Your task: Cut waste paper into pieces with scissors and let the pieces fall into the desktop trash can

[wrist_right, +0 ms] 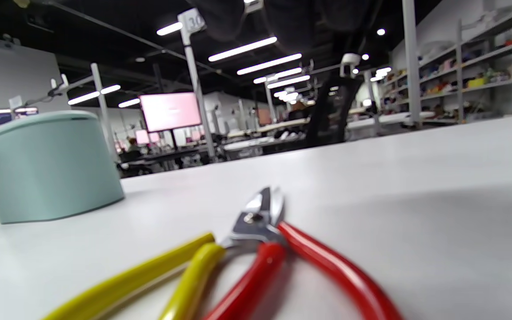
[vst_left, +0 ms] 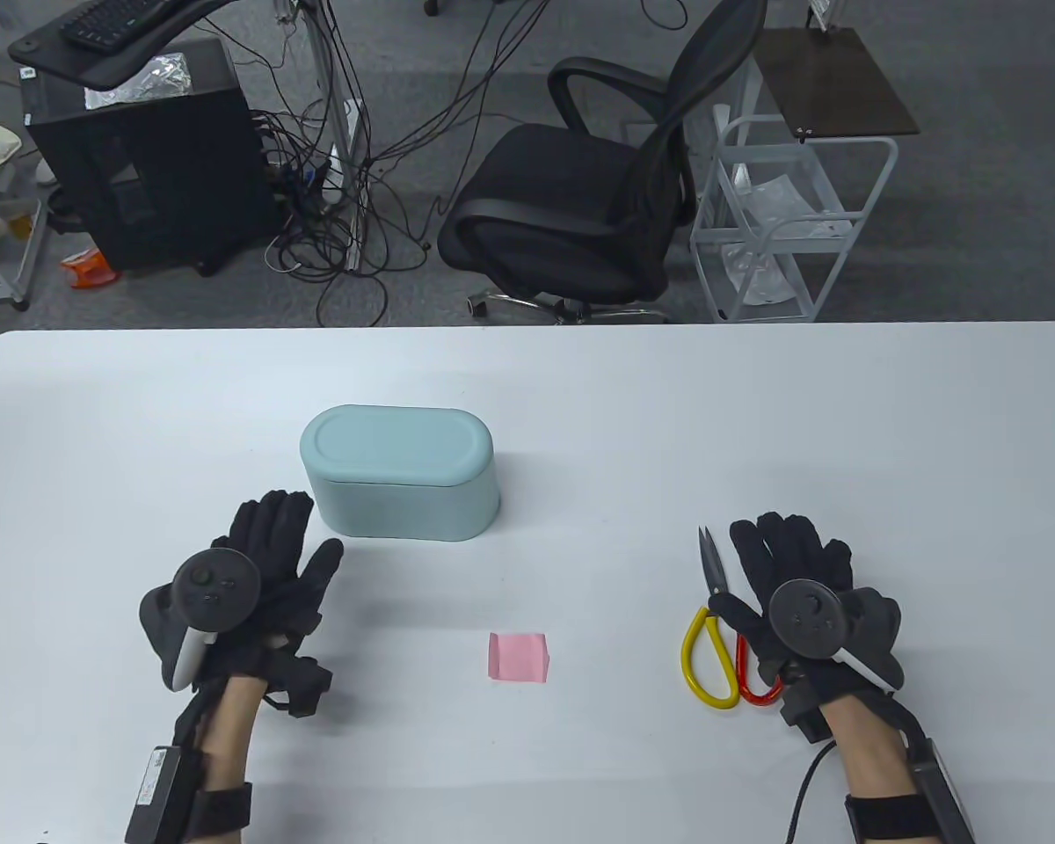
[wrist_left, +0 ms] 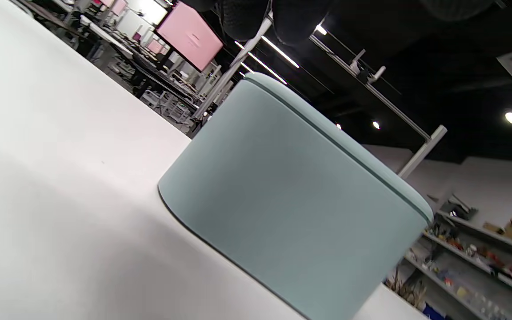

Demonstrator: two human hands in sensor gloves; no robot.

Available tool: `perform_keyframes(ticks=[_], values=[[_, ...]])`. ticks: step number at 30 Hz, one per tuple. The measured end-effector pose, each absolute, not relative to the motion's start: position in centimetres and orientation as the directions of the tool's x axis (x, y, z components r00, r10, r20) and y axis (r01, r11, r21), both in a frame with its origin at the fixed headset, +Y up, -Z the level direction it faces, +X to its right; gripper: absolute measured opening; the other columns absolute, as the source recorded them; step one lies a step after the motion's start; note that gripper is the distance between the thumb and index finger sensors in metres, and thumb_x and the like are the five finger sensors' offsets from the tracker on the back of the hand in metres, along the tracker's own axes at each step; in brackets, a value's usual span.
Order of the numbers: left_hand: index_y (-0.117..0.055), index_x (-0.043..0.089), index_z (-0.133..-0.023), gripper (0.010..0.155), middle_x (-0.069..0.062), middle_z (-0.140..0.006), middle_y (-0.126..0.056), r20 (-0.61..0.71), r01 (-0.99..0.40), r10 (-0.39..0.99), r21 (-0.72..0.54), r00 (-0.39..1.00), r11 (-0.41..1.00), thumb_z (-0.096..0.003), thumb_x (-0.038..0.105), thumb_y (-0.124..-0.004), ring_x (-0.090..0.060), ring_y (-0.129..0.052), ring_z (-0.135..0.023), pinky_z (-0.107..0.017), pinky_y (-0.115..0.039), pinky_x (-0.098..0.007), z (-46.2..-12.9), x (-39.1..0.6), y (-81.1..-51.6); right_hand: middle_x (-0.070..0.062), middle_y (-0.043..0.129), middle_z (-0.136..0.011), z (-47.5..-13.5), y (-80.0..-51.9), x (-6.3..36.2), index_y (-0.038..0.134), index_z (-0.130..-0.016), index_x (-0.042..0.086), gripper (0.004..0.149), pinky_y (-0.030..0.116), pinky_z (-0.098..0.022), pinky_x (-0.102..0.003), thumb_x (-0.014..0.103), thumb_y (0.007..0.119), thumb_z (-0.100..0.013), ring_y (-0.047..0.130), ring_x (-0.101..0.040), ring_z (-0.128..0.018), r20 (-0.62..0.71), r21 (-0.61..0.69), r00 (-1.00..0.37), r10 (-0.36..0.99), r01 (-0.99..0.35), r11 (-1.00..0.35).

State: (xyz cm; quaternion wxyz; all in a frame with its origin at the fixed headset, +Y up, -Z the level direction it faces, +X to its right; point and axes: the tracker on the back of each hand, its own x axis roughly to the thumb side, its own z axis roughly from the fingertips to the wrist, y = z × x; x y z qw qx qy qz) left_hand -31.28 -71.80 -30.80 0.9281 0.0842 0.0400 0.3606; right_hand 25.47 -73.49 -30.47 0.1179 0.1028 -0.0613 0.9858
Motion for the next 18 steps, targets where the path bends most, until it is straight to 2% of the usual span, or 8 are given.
perform_keyframes(ticks=[2, 5, 8, 10, 18], values=[[-0.046, 0.021, -0.115, 0.086, -0.012, -0.124, -0.046, -0.043, -0.720, 0.744, 0.222, 0.667, 0.658, -0.0460, 0.072, -0.056, -0.044, -0.039, -0.113, -0.076, -0.032, -0.065, -31.6, -32.2, -71.9, -0.017, 0.048, -0.118, -30.5, -73.6, 25.6, 0.041, -0.110, 0.025, 0.084, 0.036, -0.071, -0.075, 0.072, 0.046, -0.040, 0.042, -0.049, -0.106, 0.210, -0.089, -0.952, 0.225, -0.248, -0.965], [-0.043, 0.015, -0.115, 0.090, -0.017, -0.122, -0.047, -0.067, -0.865, 0.893, 0.226, 0.445, 0.448, -0.0461, 0.072, -0.056, -0.049, -0.042, -0.111, -0.077, -0.036, -0.065, -33.1, -33.2, -72.4, -0.017, 0.048, -0.117, -30.6, -73.7, 25.7, 0.041, -0.110, 0.025, 0.084, 0.037, -0.071, -0.075, 0.072, 0.046, -0.040, 0.042, -0.050, -0.106, 0.206, -0.079, -0.952, 0.226, -0.246, -0.966], [-0.041, 0.014, -0.115, 0.091, -0.018, -0.122, -0.045, -0.092, -0.928, 0.957, 0.234, 0.275, 0.289, -0.0463, 0.072, -0.056, -0.050, -0.041, -0.111, -0.077, -0.034, -0.065, -34.8, -33.6, -73.3, -0.017, 0.048, -0.117, -30.7, -73.9, 25.7, 0.042, -0.110, 0.025, 0.084, 0.037, -0.071, -0.075, 0.072, 0.046, -0.040, 0.042, -0.049, -0.106, 0.202, -0.064, -0.951, 0.234, -0.251, -0.966], [-0.042, 0.013, -0.115, 0.092, -0.019, -0.122, -0.047, -0.149, -0.934, 0.973, 0.288, 0.176, 0.213, -0.0460, 0.073, -0.055, -0.050, -0.043, -0.110, -0.076, -0.031, -0.066, -36.3, -33.9, -74.3, -0.017, 0.047, -0.118, -30.7, -73.9, 25.7, 0.042, -0.110, 0.024, 0.084, 0.036, -0.070, -0.075, 0.072, 0.046, -0.040, 0.041, -0.050, -0.106, 0.201, -0.062, -0.951, 0.233, -0.249, -0.966], [-0.037, 0.013, -0.116, 0.095, -0.020, -0.122, -0.042, -0.231, -0.978, 0.970, 0.167, 0.080, 0.121, -0.0464, 0.076, -0.049, -0.052, -0.046, -0.108, -0.076, -0.032, -0.066, -39.3, -33.0, -76.6, -0.018, 0.046, -0.118, -30.7, -74.0, 25.6, 0.042, -0.110, 0.024, 0.084, 0.036, -0.070, -0.075, 0.072, 0.046, -0.040, 0.040, -0.050, -0.106, 0.208, -0.053, -0.948, 0.240, -0.256, -0.965]])
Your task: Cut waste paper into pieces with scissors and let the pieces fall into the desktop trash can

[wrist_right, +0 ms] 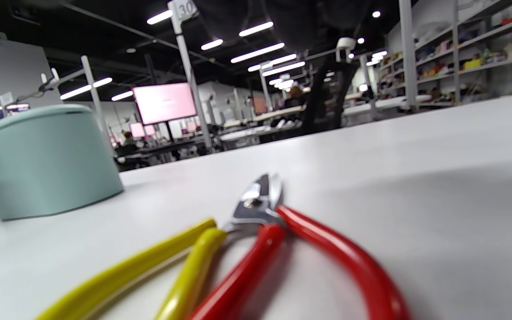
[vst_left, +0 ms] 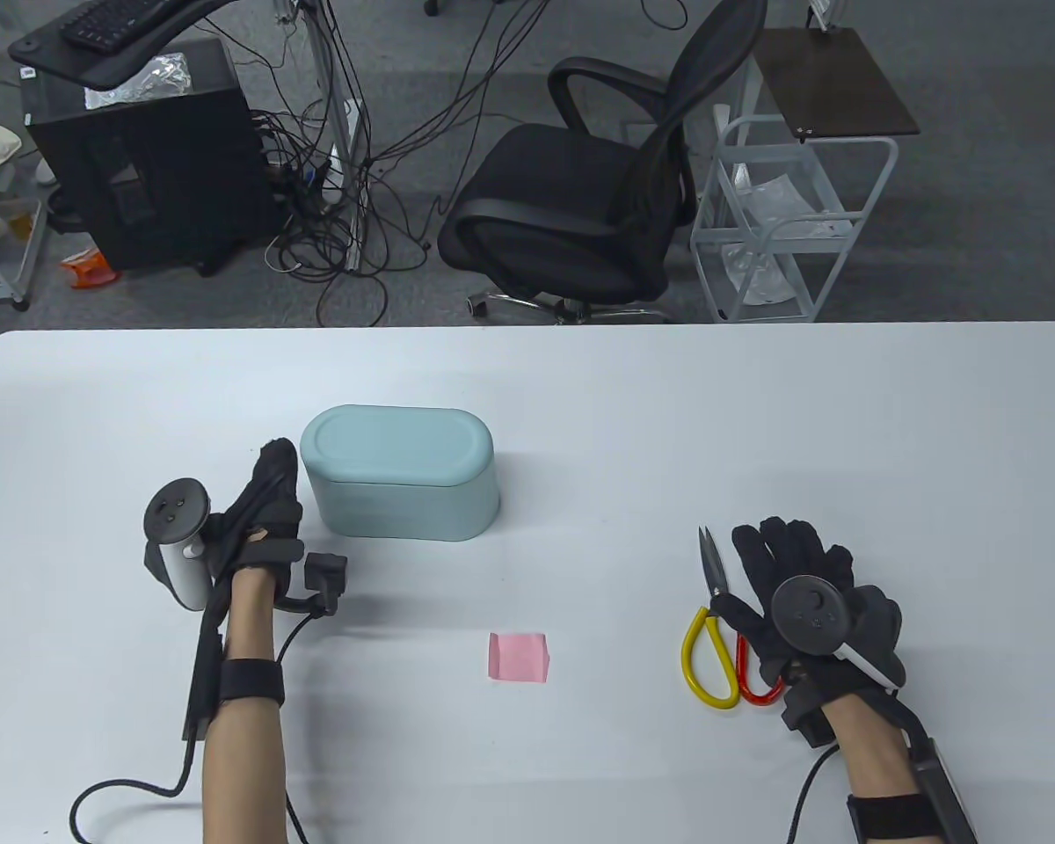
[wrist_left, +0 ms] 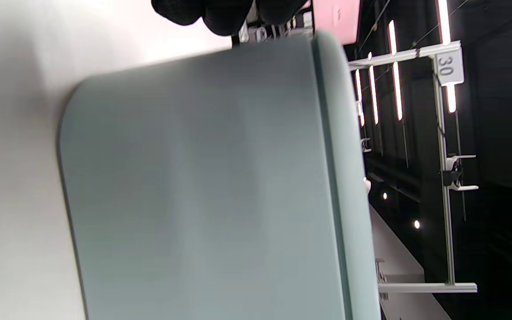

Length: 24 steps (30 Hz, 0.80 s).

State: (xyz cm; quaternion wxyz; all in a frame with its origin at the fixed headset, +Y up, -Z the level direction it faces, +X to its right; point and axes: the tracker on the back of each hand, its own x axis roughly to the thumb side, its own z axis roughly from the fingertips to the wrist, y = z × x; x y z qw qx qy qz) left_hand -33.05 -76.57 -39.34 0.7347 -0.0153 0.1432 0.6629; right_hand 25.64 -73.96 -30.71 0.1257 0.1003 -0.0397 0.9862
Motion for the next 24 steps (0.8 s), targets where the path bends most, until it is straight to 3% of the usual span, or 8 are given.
perform_keyframes(ticks=[6, 24], values=[[-0.038, 0.019, -0.117, 0.092, -0.017, -0.123, -0.042, -0.216, -0.978, 0.971, 0.155, 0.102, 0.137, -0.0464, 0.077, -0.048, -0.050, -0.048, -0.109, -0.075, -0.033, -0.066, -39.9, -31.6, -77.3, -0.018, 0.046, -0.118, -30.5, -73.8, 25.4, 0.042, -0.110, 0.024, 0.085, 0.036, -0.070, -0.075, 0.072, 0.047, -0.040, 0.040, -0.050, -0.106, 0.213, -0.047, -0.947, 0.240, -0.255, -0.966], [-0.030, 0.017, -0.117, 0.093, -0.018, -0.123, -0.033, -0.190, -0.995, 0.977, 0.024, 0.091, 0.098, -0.0470, 0.075, -0.049, -0.052, -0.040, -0.108, -0.075, -0.035, -0.066, -39.4, -23.1, -77.7, -0.018, 0.046, -0.118, -30.7, -74.1, 26.0, 0.042, -0.110, 0.023, 0.085, 0.037, -0.070, -0.075, 0.071, 0.047, -0.040, 0.040, -0.050, -0.106, 0.182, -0.026, -0.946, 0.267, -0.276, -0.961]])
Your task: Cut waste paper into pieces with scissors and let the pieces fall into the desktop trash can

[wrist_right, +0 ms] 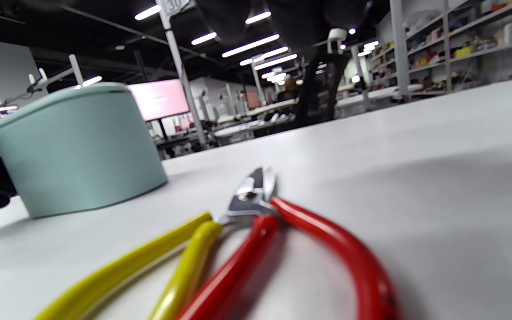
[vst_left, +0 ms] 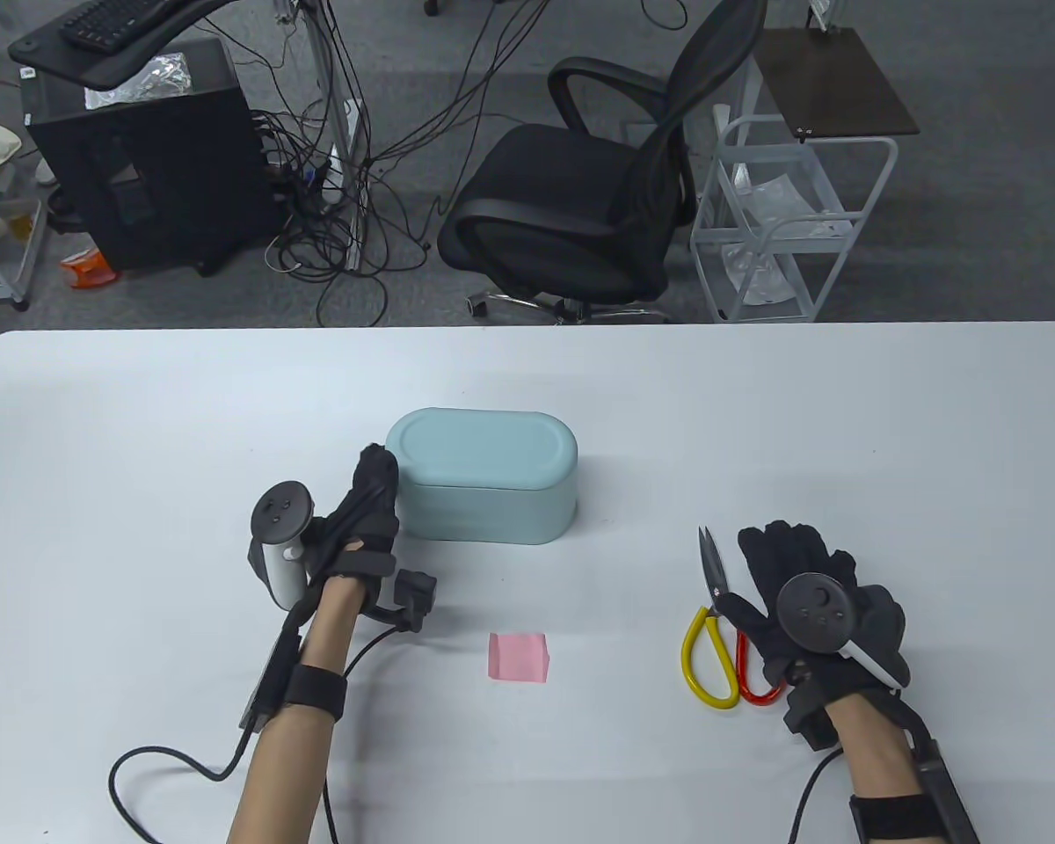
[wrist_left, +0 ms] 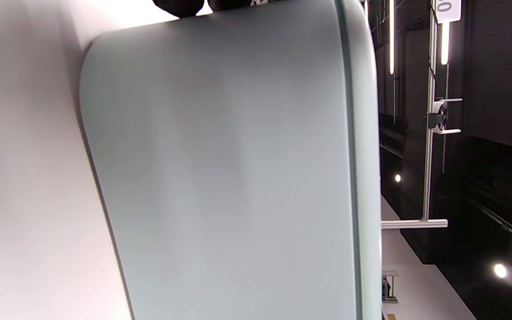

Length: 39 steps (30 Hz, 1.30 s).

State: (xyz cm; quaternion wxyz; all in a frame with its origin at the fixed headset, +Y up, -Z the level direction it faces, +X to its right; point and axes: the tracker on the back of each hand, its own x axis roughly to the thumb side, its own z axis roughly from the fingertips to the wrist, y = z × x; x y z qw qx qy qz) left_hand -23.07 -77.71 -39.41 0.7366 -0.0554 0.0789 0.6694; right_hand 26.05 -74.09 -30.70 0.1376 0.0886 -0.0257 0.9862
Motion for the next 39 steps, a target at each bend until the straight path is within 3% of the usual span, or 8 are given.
perform_keyframes(ticks=[11, 27, 29, 33, 39], values=[[-0.029, 0.015, -0.116, 0.093, -0.020, -0.123, -0.032, -0.182, -0.995, 0.978, -0.007, 0.099, 0.099, -0.0474, 0.075, -0.049, -0.051, -0.039, -0.109, -0.075, -0.038, -0.065, -39.2, -18.7, -77.6, -0.018, 0.046, -0.117, -30.7, -74.1, 26.0, 0.042, -0.110, 0.023, 0.085, 0.037, -0.070, -0.075, 0.071, 0.047, -0.040, 0.040, -0.050, -0.105, 0.190, -0.025, -0.945, 0.267, -0.276, -0.961], [-0.028, 0.012, -0.115, 0.094, -0.020, -0.122, -0.029, -0.177, -0.994, 0.979, -0.055, 0.100, 0.092, -0.0477, 0.074, -0.050, -0.051, -0.031, -0.109, -0.074, -0.035, -0.065, -38.6, -16.5, -77.2, -0.019, 0.046, -0.117, -30.5, -73.9, 26.1, 0.042, -0.110, 0.023, 0.084, 0.037, -0.071, -0.074, 0.071, 0.048, -0.041, 0.040, -0.050, -0.105, 0.188, -0.032, -0.940, 0.286, -0.297, -0.954], [-0.028, 0.011, -0.115, 0.094, -0.020, -0.122, -0.028, -0.143, -0.989, 0.979, -0.022, 0.147, 0.146, -0.0476, 0.073, -0.051, -0.051, -0.027, -0.109, -0.074, -0.033, -0.065, -38.5, -16.8, -76.6, -0.019, 0.046, -0.117, -30.5, -74.0, 26.2, 0.042, -0.110, 0.023, 0.084, 0.037, -0.071, -0.074, 0.071, 0.048, -0.041, 0.041, -0.050, -0.105, 0.184, -0.029, -0.940, 0.286, -0.297, -0.955], [-0.028, 0.012, -0.115, 0.093, -0.019, -0.122, -0.028, -0.007, -0.906, 0.906, 0.017, 0.423, 0.423, -0.0479, 0.073, -0.052, -0.050, -0.027, -0.109, -0.074, -0.032, -0.065, -37.9, -17.1, -74.3, -0.019, 0.045, -0.117, -30.5, -73.9, 26.2, 0.042, -0.110, 0.023, 0.084, 0.037, -0.071, -0.074, 0.071, 0.047, -0.041, 0.040, -0.050, -0.105, 0.179, -0.028, -0.938, 0.298, -0.308, -0.951], [-0.033, 0.015, -0.116, 0.090, -0.017, -0.123, -0.029, 0.181, -0.664, 0.644, 0.082, 0.743, 0.743, -0.0481, 0.071, -0.055, -0.048, -0.027, -0.110, -0.075, -0.031, -0.065, -36.5, -14.8, -70.3, -0.019, 0.045, -0.117, -30.4, -73.8, 26.3, 0.042, -0.110, 0.022, 0.084, 0.037, -0.071, -0.074, 0.070, 0.047, -0.041, 0.040, -0.050, -0.105, 0.173, -0.028, -0.940, 0.295, -0.304, -0.952]])
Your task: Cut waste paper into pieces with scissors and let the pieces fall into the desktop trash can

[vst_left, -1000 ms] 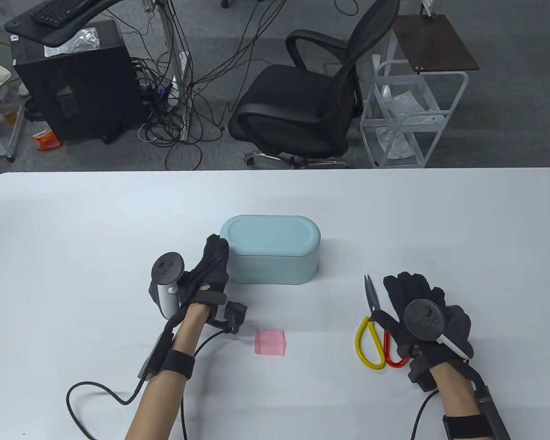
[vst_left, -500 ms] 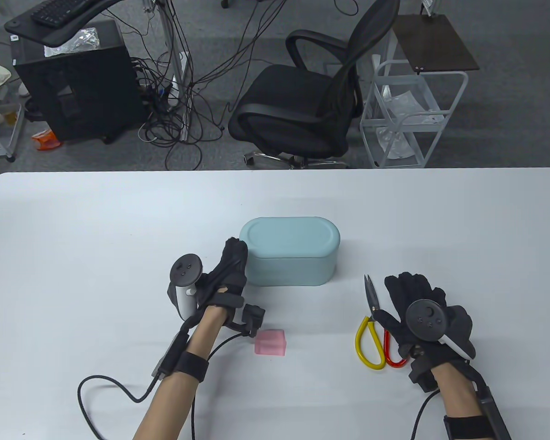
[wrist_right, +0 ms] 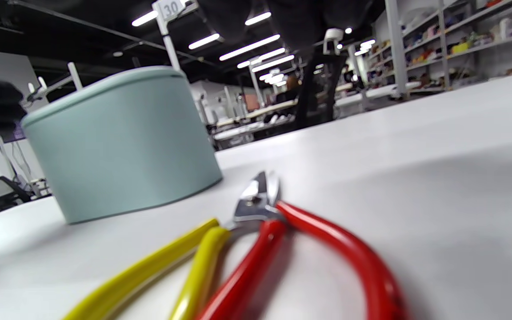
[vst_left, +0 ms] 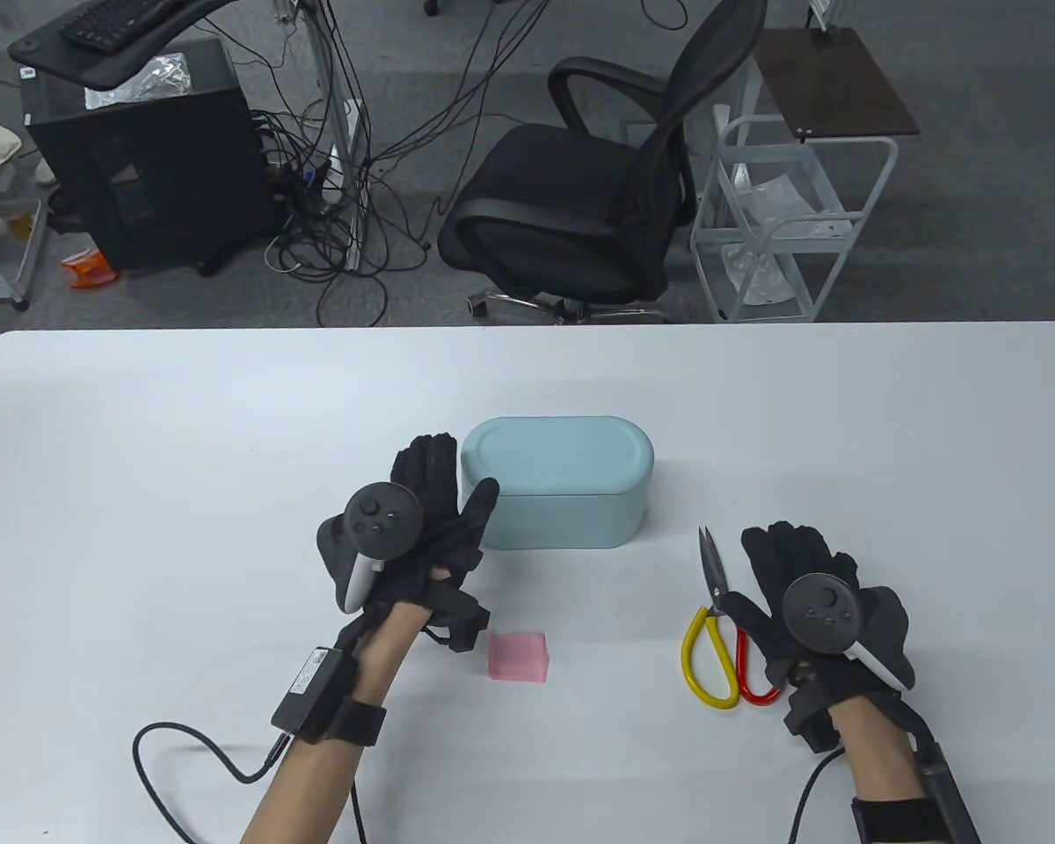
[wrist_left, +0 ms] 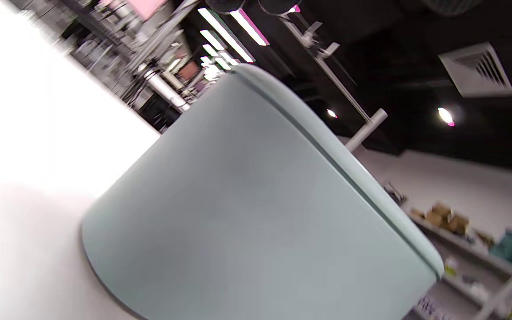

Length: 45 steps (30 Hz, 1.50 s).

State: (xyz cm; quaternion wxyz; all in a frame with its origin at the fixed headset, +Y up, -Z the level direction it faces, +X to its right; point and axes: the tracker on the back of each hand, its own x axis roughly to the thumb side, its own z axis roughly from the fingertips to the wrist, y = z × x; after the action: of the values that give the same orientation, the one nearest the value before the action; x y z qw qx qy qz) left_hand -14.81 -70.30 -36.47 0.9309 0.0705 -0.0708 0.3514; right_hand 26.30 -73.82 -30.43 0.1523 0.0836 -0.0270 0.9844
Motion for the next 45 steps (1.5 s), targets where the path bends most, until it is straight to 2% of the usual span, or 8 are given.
perform_keyframes(ticks=[4, 7, 10, 15, 20, 27, 41, 45], values=[[-0.040, 0.018, -0.116, 0.087, -0.010, -0.125, -0.036, 0.229, -0.464, 0.439, 0.066, 0.869, 0.883, -0.0484, 0.070, -0.057, -0.043, -0.030, -0.113, -0.076, -0.034, -0.063, -35.6, -11.4, -68.6, -0.019, 0.046, -0.117, -30.4, -73.8, 26.3, 0.041, -0.110, 0.022, 0.084, 0.037, -0.071, -0.074, 0.070, 0.047, -0.041, 0.041, -0.050, -0.105, 0.175, -0.030, -0.939, 0.297, -0.307, -0.951], [-0.041, 0.024, -0.117, 0.084, -0.004, -0.126, -0.036, 0.259, -0.211, 0.194, 0.039, 0.946, 0.977, -0.0487, 0.071, -0.055, -0.038, -0.031, -0.115, -0.078, -0.035, -0.062, -34.8, -8.0, -68.2, -0.019, 0.046, -0.117, -30.4, -73.9, 26.2, 0.041, -0.110, 0.022, 0.084, 0.037, -0.071, -0.074, 0.071, 0.047, -0.041, 0.040, -0.050, -0.105, 0.181, -0.019, -0.936, 0.301, -0.309, -0.951], [-0.038, 0.026, -0.117, 0.084, -0.001, -0.127, -0.034, 0.274, -0.121, 0.104, 0.046, 0.956, 0.992, -0.0485, 0.070, -0.056, -0.035, -0.029, -0.116, -0.079, -0.033, -0.062, -34.7, -5.8, -68.6, -0.019, 0.046, -0.117, -30.4, -73.9, 26.2, 0.041, -0.110, 0.022, 0.084, 0.037, -0.071, -0.074, 0.070, 0.048, -0.041, 0.041, -0.050, -0.105, 0.182, -0.015, -0.937, 0.298, -0.306, -0.952], [-0.034, 0.025, -0.118, 0.086, -0.002, -0.127, -0.031, 0.247, -0.100, 0.100, -0.011, 0.964, 0.995, -0.0482, 0.072, -0.056, -0.035, -0.027, -0.117, -0.079, -0.030, -0.062, -35.4, -4.1, -69.3, -0.019, 0.046, -0.117, -30.4, -73.9, 26.1, 0.042, -0.110, 0.022, 0.084, 0.037, -0.071, -0.074, 0.070, 0.048, -0.041, 0.040, -0.050, -0.105, 0.184, -0.015, -0.936, 0.299, -0.307, -0.952], [-0.030, 0.025, -0.117, 0.088, -0.003, -0.127, -0.029, 0.222, -0.099, 0.107, -0.049, 0.969, 0.994, -0.0480, 0.072, -0.056, -0.036, -0.029, -0.117, -0.079, -0.030, -0.062, -36.2, -4.0, -70.1, -0.019, 0.046, -0.117, -30.4, -73.9, 26.0, 0.042, -0.110, 0.022, 0.084, 0.037, -0.071, -0.074, 0.070, 0.048, -0.041, 0.041, -0.050, -0.105, 0.188, -0.011, -0.937, 0.296, -0.303, -0.953], [-0.030, 0.023, -0.117, 0.089, -0.006, -0.127, -0.031, 0.244, -0.039, 0.027, 0.044, 0.969, 0.998, -0.0472, 0.072, -0.057, -0.038, -0.032, -0.116, -0.078, -0.030, -0.065, -35.9, -3.6, -70.9, -0.019, 0.046, -0.117, -30.4, -73.9, 25.9, 0.042, -0.109, 0.022, 0.084, 0.038, -0.071, -0.074, 0.070, 0.048, -0.041, 0.041, -0.050, -0.105, 0.191, 0.003, -0.935, 0.300, -0.305, -0.952], [-0.030, 0.023, -0.117, 0.092, -0.006, -0.127, -0.031, 0.238, 0.007, -0.022, 0.067, 0.971, 0.998, -0.0445, 0.075, -0.054, -0.038, -0.034, -0.116, -0.077, -0.030, -0.066, -35.7, -3.3, -71.3, -0.019, 0.047, -0.117, -30.3, -74.0, 25.7, 0.043, -0.109, 0.021, 0.084, 0.039, -0.070, -0.074, 0.070, 0.049, -0.041, 0.042, -0.050, -0.105, 0.194, 0.027, -0.930, 0.311, -0.312, -0.950], [-0.031, 0.024, -0.117, 0.091, -0.005, -0.127, -0.032, 0.239, -0.005, 0.001, 0.014, 0.971, 1.000, -0.0452, 0.074, -0.055, -0.037, -0.035, -0.117, -0.077, -0.027, -0.067, -35.9, -3.5, -70.6, -0.019, 0.047, -0.117, -30.4, -73.9, 25.7, 0.043, -0.109, 0.022, 0.084, 0.039, -0.070, -0.074, 0.070, 0.049, -0.041, 0.043, -0.050, -0.105, 0.196, 0.026, -0.929, 0.312, -0.314, -0.949]])
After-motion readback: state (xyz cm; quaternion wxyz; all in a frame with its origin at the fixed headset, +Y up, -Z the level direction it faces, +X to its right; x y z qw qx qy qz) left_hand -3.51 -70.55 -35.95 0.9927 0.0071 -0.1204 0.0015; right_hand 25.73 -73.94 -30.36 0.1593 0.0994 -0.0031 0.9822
